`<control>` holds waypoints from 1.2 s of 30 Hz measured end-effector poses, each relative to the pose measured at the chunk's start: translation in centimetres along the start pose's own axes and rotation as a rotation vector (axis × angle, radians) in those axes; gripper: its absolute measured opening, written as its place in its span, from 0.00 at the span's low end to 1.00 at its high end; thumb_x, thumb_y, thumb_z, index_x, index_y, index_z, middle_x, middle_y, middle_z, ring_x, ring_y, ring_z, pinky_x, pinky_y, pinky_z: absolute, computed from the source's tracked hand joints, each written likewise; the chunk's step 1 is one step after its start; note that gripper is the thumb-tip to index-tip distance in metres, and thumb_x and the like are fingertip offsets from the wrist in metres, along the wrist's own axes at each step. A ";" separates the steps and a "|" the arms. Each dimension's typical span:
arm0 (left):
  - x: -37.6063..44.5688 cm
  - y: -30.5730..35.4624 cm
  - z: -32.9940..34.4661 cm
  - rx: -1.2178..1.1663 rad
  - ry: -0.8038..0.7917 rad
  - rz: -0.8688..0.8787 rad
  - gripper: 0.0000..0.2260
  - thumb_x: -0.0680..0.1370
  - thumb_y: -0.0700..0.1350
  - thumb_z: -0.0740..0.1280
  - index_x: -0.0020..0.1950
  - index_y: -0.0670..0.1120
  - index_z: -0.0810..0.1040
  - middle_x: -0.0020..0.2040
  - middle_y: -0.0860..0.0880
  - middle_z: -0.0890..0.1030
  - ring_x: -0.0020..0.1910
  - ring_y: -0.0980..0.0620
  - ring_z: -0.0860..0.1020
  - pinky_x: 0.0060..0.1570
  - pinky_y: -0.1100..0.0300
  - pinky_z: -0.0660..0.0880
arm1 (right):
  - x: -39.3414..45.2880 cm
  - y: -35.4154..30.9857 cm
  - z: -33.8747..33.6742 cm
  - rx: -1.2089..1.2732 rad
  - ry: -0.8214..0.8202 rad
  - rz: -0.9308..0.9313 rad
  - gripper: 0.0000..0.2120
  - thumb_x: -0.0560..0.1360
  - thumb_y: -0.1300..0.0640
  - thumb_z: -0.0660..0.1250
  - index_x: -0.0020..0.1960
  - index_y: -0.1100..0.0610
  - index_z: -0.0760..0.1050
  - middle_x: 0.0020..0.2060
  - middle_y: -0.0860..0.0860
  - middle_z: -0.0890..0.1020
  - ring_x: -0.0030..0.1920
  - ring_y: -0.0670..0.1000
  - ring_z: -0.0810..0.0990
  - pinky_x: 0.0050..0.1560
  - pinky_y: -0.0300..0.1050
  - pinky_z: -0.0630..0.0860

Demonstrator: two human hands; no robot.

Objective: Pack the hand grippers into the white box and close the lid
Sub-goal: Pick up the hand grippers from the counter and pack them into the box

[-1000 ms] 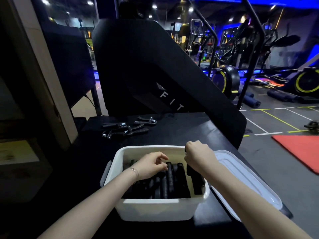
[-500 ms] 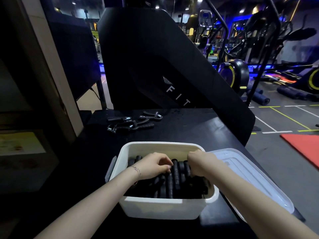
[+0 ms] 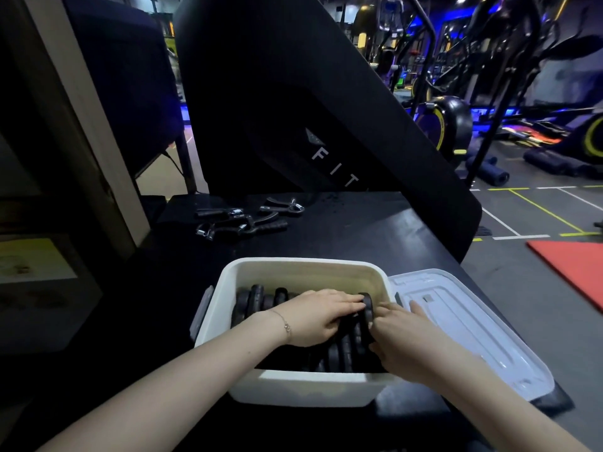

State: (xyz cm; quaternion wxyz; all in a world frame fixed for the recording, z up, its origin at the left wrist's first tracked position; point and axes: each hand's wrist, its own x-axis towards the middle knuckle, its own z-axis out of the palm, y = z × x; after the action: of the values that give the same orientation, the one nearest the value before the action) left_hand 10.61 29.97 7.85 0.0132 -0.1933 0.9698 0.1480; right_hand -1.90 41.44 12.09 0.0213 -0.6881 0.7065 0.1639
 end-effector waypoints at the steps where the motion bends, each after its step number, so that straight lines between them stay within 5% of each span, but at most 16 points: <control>1: 0.3 0.3 0.0 0.025 -0.026 0.008 0.26 0.78 0.38 0.56 0.75 0.52 0.59 0.77 0.57 0.56 0.75 0.54 0.56 0.71 0.53 0.59 | 0.0 0.1 0.2 0.008 -0.020 0.000 0.14 0.78 0.56 0.56 0.61 0.57 0.72 0.64 0.51 0.71 0.69 0.52 0.63 0.66 0.57 0.59; 5: 0.8 0.5 0.4 0.095 -0.088 0.034 0.30 0.76 0.36 0.55 0.76 0.54 0.54 0.78 0.58 0.51 0.76 0.54 0.52 0.71 0.53 0.57 | 0.4 0.0 0.6 -0.002 -0.095 -0.002 0.16 0.78 0.59 0.55 0.65 0.58 0.70 0.68 0.51 0.69 0.73 0.51 0.57 0.70 0.64 0.50; 9: 0.9 0.4 0.8 0.112 -0.085 0.024 0.30 0.76 0.36 0.55 0.77 0.52 0.54 0.78 0.58 0.51 0.77 0.53 0.50 0.72 0.53 0.54 | 1.1 -0.2 0.8 -0.023 -0.151 -0.032 0.18 0.77 0.60 0.55 0.66 0.58 0.68 0.67 0.51 0.71 0.71 0.52 0.62 0.72 0.63 0.42; 14: 0.8 0.3 0.6 0.100 -0.069 0.013 0.27 0.79 0.39 0.55 0.77 0.52 0.55 0.77 0.57 0.52 0.77 0.53 0.50 0.72 0.54 0.54 | 1.4 0.4 0.3 -0.039 -0.138 -0.093 0.16 0.75 0.63 0.57 0.62 0.60 0.72 0.64 0.56 0.73 0.68 0.54 0.67 0.72 0.58 0.49; 18: -1.0 -1.2 -0.3 0.130 -0.057 -0.113 0.27 0.80 0.53 0.57 0.77 0.52 0.51 0.78 0.57 0.48 0.77 0.54 0.45 0.74 0.48 0.51 | 2.0 0.5 0.2 -0.082 0.087 -0.135 0.15 0.74 0.57 0.60 0.58 0.57 0.74 0.60 0.55 0.76 0.67 0.57 0.67 0.71 0.51 0.51; 20: -2.8 -2.4 -1.3 0.136 -0.077 -0.199 0.33 0.78 0.59 0.59 0.77 0.51 0.48 0.78 0.56 0.45 0.77 0.54 0.43 0.75 0.50 0.48 | 2.7 0.8 0.1 0.030 0.151 -0.210 0.24 0.74 0.49 0.63 0.68 0.55 0.67 0.66 0.54 0.70 0.71 0.56 0.61 0.71 0.46 0.52; 25: -6.9 -4.3 -2.5 0.140 -0.185 -0.382 0.46 0.72 0.66 0.63 0.77 0.44 0.43 0.78 0.48 0.41 0.76 0.54 0.41 0.73 0.61 0.44 | 4.3 0.1 0.4 0.437 -0.110 -0.220 0.54 0.64 0.36 0.71 0.77 0.49 0.42 0.77 0.49 0.45 0.77 0.50 0.44 0.76 0.47 0.49; 30: -7.7 -4.3 -1.4 0.183 -0.223 -0.412 0.54 0.63 0.75 0.56 0.77 0.44 0.42 0.78 0.46 0.40 0.76 0.52 0.38 0.73 0.59 0.43 | 6.3 -0.8 1.7 0.442 -0.203 -0.235 0.55 0.64 0.36 0.72 0.76 0.44 0.37 0.77 0.49 0.39 0.75 0.52 0.35 0.76 0.55 0.44; 33: -7.4 -4.1 -0.5 0.176 -0.245 -0.419 0.51 0.68 0.73 0.58 0.76 0.47 0.37 0.77 0.45 0.36 0.75 0.48 0.33 0.74 0.55 0.42 | 7.0 -0.7 2.2 0.422 -0.220 -0.253 0.54 0.63 0.34 0.71 0.74 0.39 0.36 0.76 0.50 0.39 0.75 0.53 0.34 0.75 0.56 0.43; 36: -7.3 -3.9 0.6 0.171 -0.267 -0.412 0.55 0.60 0.78 0.49 0.75 0.48 0.33 0.76 0.44 0.33 0.70 0.47 0.25 0.73 0.51 0.37 | 7.0 -0.6 2.6 0.395 -0.203 -0.267 0.53 0.64 0.32 0.69 0.74 0.37 0.35 0.76 0.51 0.38 0.75 0.54 0.34 0.75 0.54 0.41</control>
State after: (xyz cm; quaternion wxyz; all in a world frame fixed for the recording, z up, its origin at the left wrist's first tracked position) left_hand 18.87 29.39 6.80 0.1870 -0.3638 0.9087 0.0840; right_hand -2.21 35.32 7.75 0.2475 -0.7378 0.6220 0.0868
